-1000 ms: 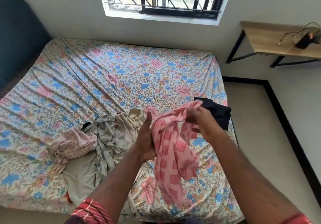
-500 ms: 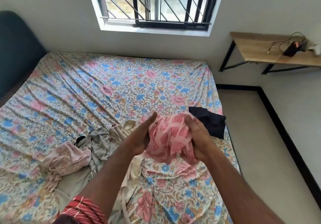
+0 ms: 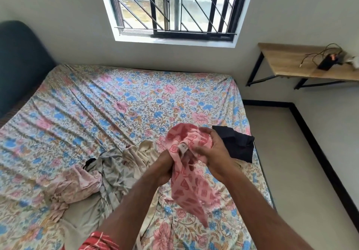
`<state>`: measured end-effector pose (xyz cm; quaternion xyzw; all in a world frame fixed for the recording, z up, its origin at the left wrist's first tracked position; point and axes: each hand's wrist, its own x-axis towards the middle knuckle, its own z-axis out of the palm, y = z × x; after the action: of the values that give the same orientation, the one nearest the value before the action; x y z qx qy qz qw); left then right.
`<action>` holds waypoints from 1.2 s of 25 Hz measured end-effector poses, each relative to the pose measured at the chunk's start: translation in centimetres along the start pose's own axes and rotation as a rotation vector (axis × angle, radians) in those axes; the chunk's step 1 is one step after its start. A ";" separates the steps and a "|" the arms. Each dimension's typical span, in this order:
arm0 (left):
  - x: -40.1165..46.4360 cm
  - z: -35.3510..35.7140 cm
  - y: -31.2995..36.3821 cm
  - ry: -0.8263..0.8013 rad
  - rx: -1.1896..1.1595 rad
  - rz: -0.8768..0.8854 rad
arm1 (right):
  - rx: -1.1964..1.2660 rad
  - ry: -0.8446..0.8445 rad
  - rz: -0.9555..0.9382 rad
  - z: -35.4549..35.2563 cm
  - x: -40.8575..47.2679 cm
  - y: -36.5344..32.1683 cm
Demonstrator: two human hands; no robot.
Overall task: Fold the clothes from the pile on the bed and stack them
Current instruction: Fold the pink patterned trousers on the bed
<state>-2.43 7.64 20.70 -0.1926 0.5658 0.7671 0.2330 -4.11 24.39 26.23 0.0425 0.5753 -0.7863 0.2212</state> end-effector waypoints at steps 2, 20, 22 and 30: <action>0.8 -1.1 -0.3 0.338 0.348 0.035 | -0.004 0.141 -0.001 -0.6 1.1 -0.6; 0.2 4.6 -0.2 0.139 0.417 0.648 | 0.332 -0.040 0.063 -2.3 1.9 -5.5; 0.2 5.6 0.2 0.225 0.316 0.634 | 0.369 -0.063 0.056 -2.4 1.9 -5.7; -0.3 4.8 1.7 0.035 0.065 0.490 | 0.219 -0.013 -0.068 -4.0 1.4 -6.5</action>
<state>-3.31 11.76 23.59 -0.0552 0.6238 0.7788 0.0361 -8.67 29.27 30.20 0.0417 0.4857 -0.8517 0.1923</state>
